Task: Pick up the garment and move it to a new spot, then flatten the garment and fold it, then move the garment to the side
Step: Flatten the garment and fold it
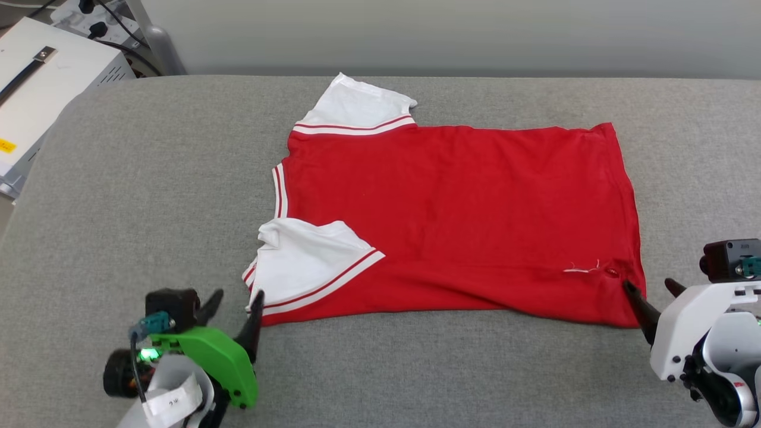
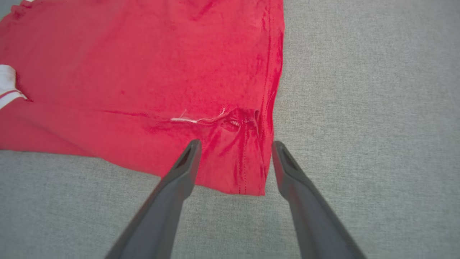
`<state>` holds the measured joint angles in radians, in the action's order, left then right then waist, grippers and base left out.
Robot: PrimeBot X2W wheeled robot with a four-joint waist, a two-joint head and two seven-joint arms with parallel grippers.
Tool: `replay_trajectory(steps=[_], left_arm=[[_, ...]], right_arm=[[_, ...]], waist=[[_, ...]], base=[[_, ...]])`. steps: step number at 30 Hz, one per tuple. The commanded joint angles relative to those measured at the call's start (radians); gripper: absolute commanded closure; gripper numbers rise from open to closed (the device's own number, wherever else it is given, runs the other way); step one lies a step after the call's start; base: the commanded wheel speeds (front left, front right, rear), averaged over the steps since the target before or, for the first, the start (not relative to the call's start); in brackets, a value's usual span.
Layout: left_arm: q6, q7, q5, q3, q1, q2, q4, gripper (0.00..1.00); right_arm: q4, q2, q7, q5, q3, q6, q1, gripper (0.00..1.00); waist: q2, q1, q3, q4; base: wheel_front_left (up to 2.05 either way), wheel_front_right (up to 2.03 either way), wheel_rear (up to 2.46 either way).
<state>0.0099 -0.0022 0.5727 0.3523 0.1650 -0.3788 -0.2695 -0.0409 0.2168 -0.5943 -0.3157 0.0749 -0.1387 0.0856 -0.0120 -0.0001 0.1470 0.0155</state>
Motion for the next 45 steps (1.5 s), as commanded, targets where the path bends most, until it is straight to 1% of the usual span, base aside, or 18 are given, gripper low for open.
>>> replay_trajectory(steps=[1,5,8,11,18,24,31,33,38,41,42,43,44,45], left_arm=[[0.008,0.037,0.028,0.002,-0.032,-0.003,0.031,0.0],[0.035,0.109,0.024,0.013,-0.057,-0.03,0.073,0.0],[0.058,0.126,0.025,0.007,-0.051,-0.03,0.081,0.0],[0.08,0.146,0.012,0.009,-0.036,-0.037,0.072,0.0],[0.115,0.21,-0.006,0.025,-0.021,-0.052,0.025,0.0],[0.11,0.229,0.0,0.037,-0.013,-0.048,-0.002,0.0],[0.095,0.179,0.015,0.023,-0.008,-0.045,0.025,0.0],[0.091,0.18,0.02,0.024,-0.007,-0.044,0.034,0.0],[0.087,0.225,0.017,0.045,0.011,-0.049,0.026,0.0],[0.08,0.284,0.016,0.072,0.023,-0.053,0.001,0.0],[0.076,0.3,0.019,0.079,0.028,-0.053,-0.006,0.4],[0.071,0.306,0.02,0.082,0.032,-0.052,-0.01,0.67],[0.065,0.311,0.025,0.086,0.035,-0.05,-0.016,1.0],[0.061,0.314,0.028,0.088,0.037,-0.049,-0.02,1.0]], right_arm=[[-0.024,-0.017,-0.013,0.019,0.016,0.008,-0.019,0.0],[-0.066,-0.051,-0.034,0.037,0.035,0.008,-0.035,0.0],[-0.087,-0.068,-0.04,0.046,0.036,0.008,-0.036,0.0],[-0.099,-0.077,-0.043,0.05,0.03,0.008,-0.031,0.0],[-0.109,-0.082,-0.036,0.056,0.024,0.008,-0.022,0.0],[-0.099,-0.082,-0.028,0.054,0.025,0.008,-0.021,0.0],[-0.087,-0.075,-0.027,0.055,0.034,0.008,-0.017,0.0],[-0.084,-0.075,-0.027,0.055,0.033,0.008,-0.017,0.0],[-0.082,-0.073,-0.029,0.053,0.025,0.008,-0.015,0.0],[-0.082,-0.073,-0.029,0.053,0.02,0.008,-0.01,0.0],[-0.084,-0.073,-0.029,0.054,0.017,0.008,-0.008,0.0],[-0.085,-0.073,-0.028,0.054,0.015,0.008,-0.007,0.0],[-0.086,-0.074,-0.027,0.055,0.013,0.008,-0.008,0.0],[-0.087,-0.076,-0.027,0.056,0.012,0.008,-0.01,0.0]], waist=[[0.012,0.0001,0.01,-0.003],[0.012,0.0001,0.033,-0.013],[0.012,0.0001,0.05,-0.023],[0.012,0.0001,0.07,-0.037],[0.012,0.0001,0.107,-0.061],[0.012,0.0001,0.118,-0.062],[0.012,0.0001,0.105,-0.048],[0.012,0.0001,0.101,-0.043],[0.012,0.0001,0.1,-0.041],[0.012,0.0001,0.106,-0.045],[0.012,0.0001,0.11,-0.047],[0.012,0.0001,0.112,-0.048],[0.012,0.0001,0.114,-0.05],[0.012,0.0001,0.116,-0.052]], base=[[0.0,0.0,0.0],[0.0,0.0,0.0],[0.0,0.0,0.0],[0.0,0.0,0.0],[0.0,0.0,0.0],[0.0,0.0,0.0],[0.0,0.0,0.0],[0.0,0.0,0.0],[0.0,0.0,0.0],[0.0,0.0,0.0],[0.0,0.0,0.0],[0.0,0.0,0.0],[0.0,0.0,0.0],[0.0,0.0,0.0]])
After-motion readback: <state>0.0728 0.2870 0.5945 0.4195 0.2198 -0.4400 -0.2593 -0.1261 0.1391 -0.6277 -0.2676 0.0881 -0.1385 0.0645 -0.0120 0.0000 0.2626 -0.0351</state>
